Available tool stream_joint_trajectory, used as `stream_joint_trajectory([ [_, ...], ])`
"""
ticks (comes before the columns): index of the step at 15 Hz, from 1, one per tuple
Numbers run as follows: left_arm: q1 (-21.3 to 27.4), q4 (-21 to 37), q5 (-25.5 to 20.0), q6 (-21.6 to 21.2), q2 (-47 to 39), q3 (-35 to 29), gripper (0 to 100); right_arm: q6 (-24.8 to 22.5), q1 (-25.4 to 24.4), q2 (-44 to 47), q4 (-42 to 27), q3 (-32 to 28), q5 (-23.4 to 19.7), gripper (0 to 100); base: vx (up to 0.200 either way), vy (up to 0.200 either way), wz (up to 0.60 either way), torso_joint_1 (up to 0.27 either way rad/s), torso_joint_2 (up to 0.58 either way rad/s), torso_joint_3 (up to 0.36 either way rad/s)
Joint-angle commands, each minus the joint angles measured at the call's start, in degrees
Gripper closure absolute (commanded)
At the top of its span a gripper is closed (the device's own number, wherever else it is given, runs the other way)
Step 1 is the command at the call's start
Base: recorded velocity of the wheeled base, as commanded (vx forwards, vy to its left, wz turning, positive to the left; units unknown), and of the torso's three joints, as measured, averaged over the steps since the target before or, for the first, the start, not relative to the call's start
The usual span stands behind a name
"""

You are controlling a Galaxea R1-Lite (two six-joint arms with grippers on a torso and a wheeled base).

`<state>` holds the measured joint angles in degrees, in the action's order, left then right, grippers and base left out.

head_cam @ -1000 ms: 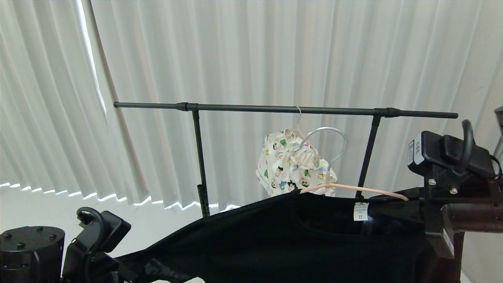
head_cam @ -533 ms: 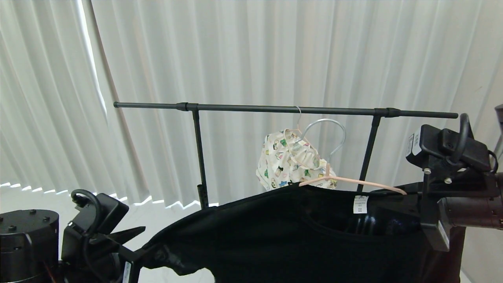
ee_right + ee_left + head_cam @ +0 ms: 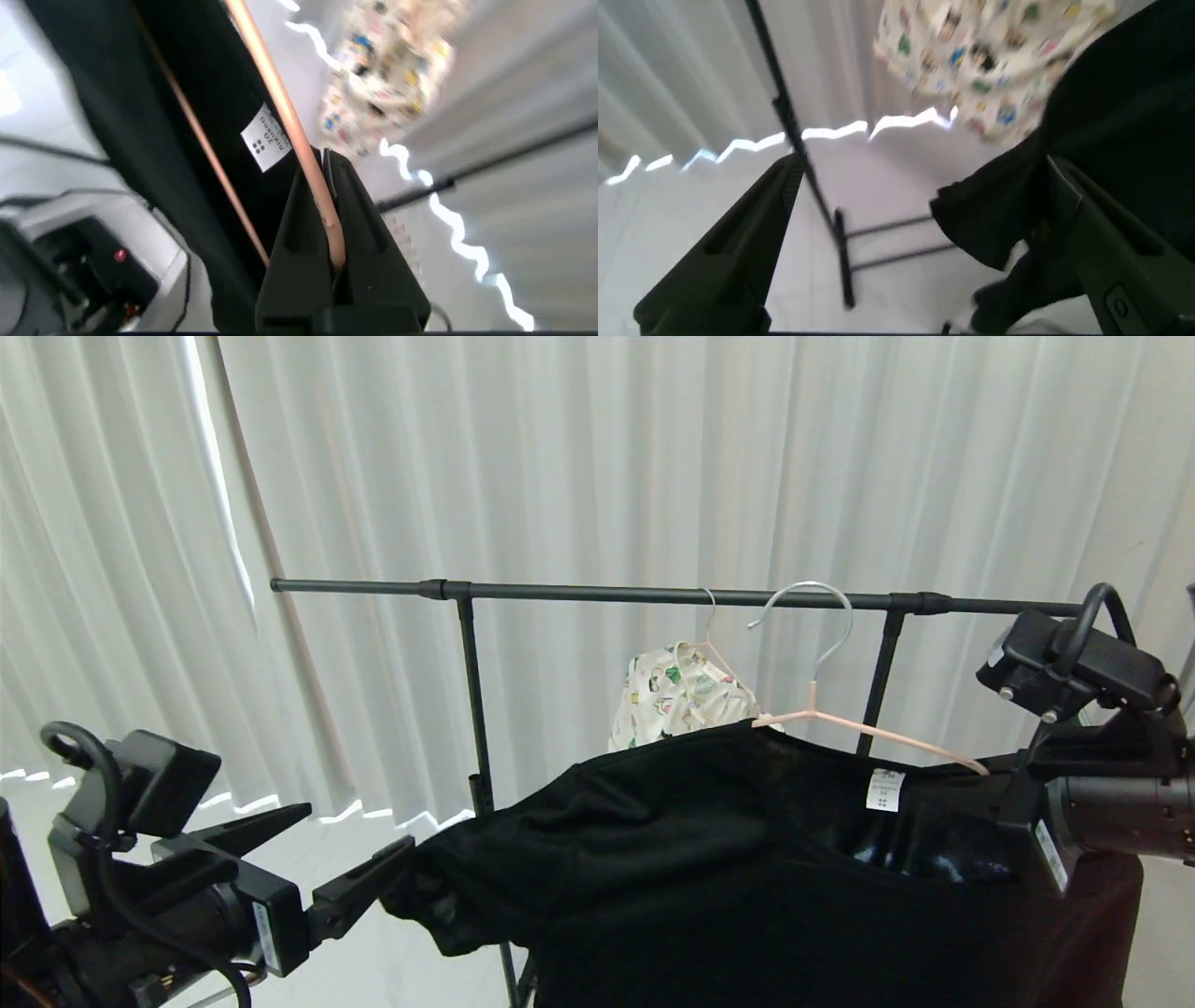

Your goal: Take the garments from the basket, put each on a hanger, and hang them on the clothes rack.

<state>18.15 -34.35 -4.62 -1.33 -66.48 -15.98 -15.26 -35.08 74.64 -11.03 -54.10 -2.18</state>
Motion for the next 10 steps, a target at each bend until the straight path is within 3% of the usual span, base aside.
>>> stream_joint_trajectory([
  [1,0.39,-0.01,-0.04,0.19,2.05,-1.77,0,1.55,0.02,-0.02,-0.13,0.14,1.74,100,0.0,0.0,0.0,0.0,0.0,0.0],
  [4,0.22,-0.01,0.4,0.19,1.0,-2.3,0,4.72,0.46,0.06,-0.39,1.37,6.84,100,0.0,0.0,0.0,0.0,0.0,0.0],
  [8,-1.8,-0.01,1.37,-0.52,-2.34,-2.39,0,4.89,3.09,0.15,-2.85,1.72,12.9,100,0.0,0.0,0.0,0.0,0.0,0.0],
  [10,-2.07,-0.01,4.62,-4.21,-3.31,-1.95,0,4.89,5.9,0.59,-3.03,1.98,16.86,100,0.0,0.0,0.0,0.0,0.0,0.0],
])
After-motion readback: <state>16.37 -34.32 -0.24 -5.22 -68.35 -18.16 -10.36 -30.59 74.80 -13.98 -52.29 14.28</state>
